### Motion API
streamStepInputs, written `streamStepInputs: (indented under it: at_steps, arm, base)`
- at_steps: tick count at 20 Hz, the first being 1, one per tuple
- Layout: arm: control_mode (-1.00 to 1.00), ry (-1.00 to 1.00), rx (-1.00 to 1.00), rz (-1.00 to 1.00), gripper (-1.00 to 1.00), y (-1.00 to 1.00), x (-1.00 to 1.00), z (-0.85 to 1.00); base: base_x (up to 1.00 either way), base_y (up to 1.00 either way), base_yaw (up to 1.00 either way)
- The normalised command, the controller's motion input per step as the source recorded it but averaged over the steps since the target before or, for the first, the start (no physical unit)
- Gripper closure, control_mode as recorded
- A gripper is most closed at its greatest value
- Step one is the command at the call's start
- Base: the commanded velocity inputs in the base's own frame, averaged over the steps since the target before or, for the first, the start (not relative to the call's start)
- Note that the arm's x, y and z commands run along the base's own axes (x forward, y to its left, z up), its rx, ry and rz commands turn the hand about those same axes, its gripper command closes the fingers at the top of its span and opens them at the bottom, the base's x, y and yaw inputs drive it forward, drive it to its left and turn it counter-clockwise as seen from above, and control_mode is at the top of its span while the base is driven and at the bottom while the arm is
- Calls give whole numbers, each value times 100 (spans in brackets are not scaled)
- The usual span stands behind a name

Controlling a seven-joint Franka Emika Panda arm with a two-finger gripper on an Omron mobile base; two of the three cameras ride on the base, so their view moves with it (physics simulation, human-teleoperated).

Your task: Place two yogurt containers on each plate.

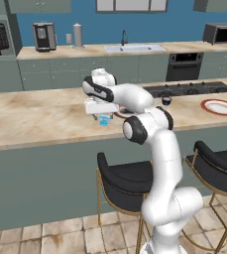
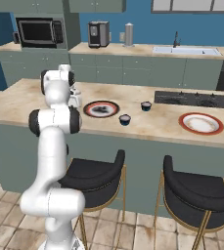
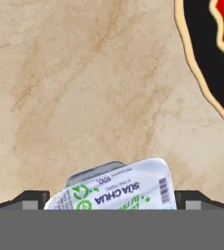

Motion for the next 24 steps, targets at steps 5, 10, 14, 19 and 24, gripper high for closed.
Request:
streamStepInputs:
  at_steps: [5, 10, 14, 19, 24]
  arm:
    - [-100, 15, -2, -1, 100, 7, 1, -22]
    - [-100, 16, -3, 0, 100, 0, 0, -13]
    - [-100, 0, 1, 0, 100, -8, -18, 34]
    - [-100, -8, -21, 7, 100, -28, -9, 44]
    - [-100, -17, -11, 5, 100, -87, 1, 14]
  base:
    - [0, 0, 0]
    - [0, 0, 0]
    - [0, 0, 0]
    - [0, 0, 0]
    - [0, 0, 0]
